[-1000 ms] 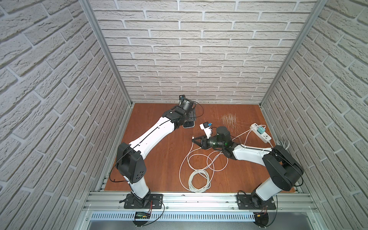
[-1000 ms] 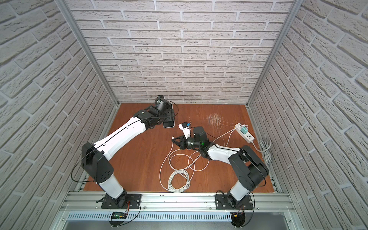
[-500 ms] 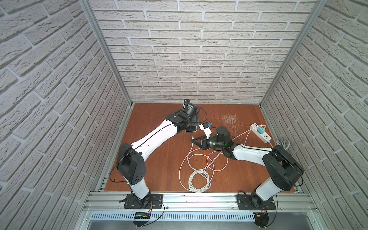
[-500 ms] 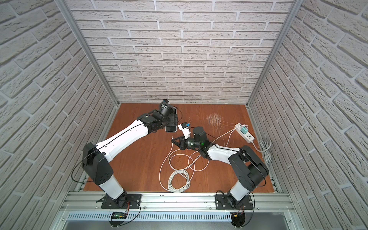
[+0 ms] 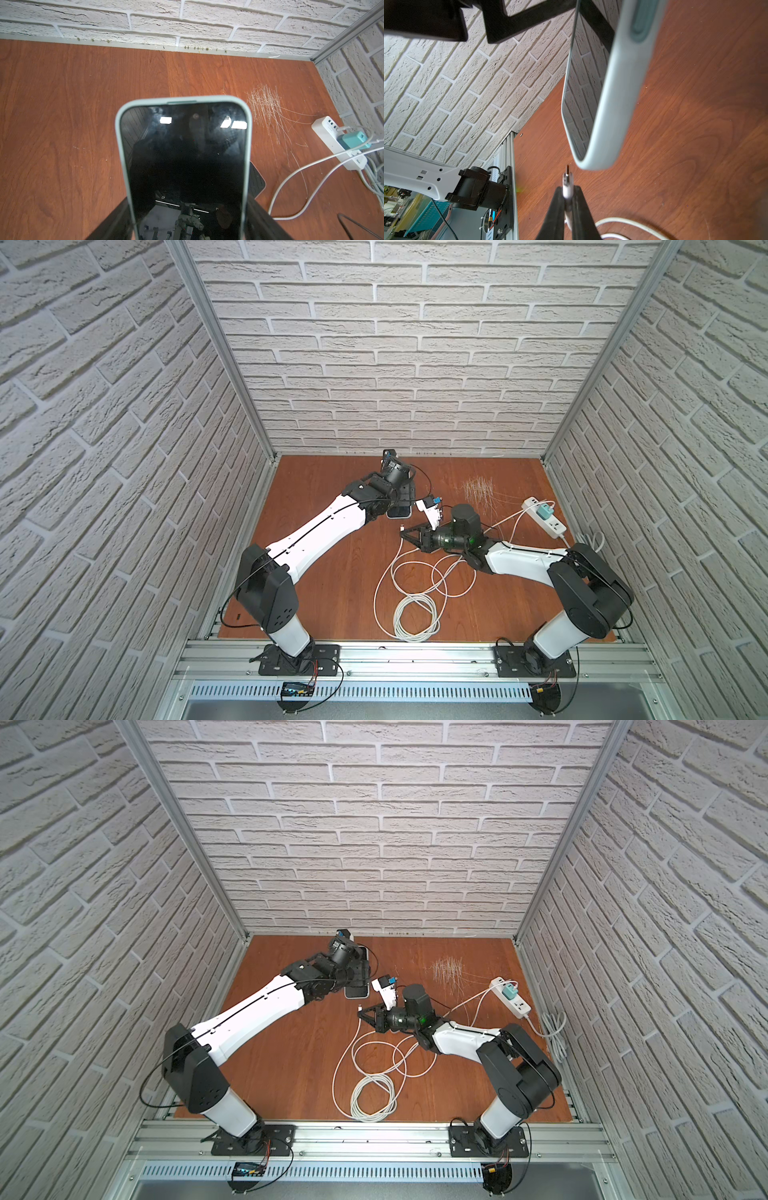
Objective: Plug the charging cable into the phone
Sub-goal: Insert the charging cable into the phone.
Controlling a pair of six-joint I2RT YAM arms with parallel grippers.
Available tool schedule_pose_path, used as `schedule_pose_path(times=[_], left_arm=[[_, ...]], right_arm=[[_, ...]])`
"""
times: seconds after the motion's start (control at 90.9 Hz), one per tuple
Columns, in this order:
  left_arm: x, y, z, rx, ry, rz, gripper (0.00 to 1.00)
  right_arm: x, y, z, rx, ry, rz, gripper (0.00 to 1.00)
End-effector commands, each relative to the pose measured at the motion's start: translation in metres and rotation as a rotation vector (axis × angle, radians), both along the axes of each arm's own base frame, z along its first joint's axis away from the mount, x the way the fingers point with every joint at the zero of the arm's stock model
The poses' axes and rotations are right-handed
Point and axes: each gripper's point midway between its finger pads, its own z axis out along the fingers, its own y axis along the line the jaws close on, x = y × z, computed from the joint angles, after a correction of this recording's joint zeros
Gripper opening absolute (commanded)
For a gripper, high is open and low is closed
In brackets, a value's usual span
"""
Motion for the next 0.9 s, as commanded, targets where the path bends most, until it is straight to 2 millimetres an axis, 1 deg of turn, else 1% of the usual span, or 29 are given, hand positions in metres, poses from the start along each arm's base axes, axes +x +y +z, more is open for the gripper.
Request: schedule_pose_path(times=[0.0, 0.275, 0.66, 0.891], left_arm=[[0.001, -0.007, 0.031, -0.087, -0.084, -0.007, 0.27], [-0.002, -0.011, 0.027, -0.099, -0.071, -0.017, 0.27], [-0.009, -0.013, 0.031, -0.116, -0.074, -0.028, 0.28], [-0.013, -0.014, 0.030, -0.115, -0.069, -0.039, 0.28]], right_arm=[[0.000, 0.005, 0.015, 0.043, -0.048, 0.012, 0.03], [0.002, 0.003, 0.015, 0.047, -0.045, 0.003, 0.03], [0.004, 0.001, 0.015, 0.051, -0.041, -0.007, 0.03], [0.004, 0.000, 0.017, 0.059, -0.042, -0.009, 0.03]])
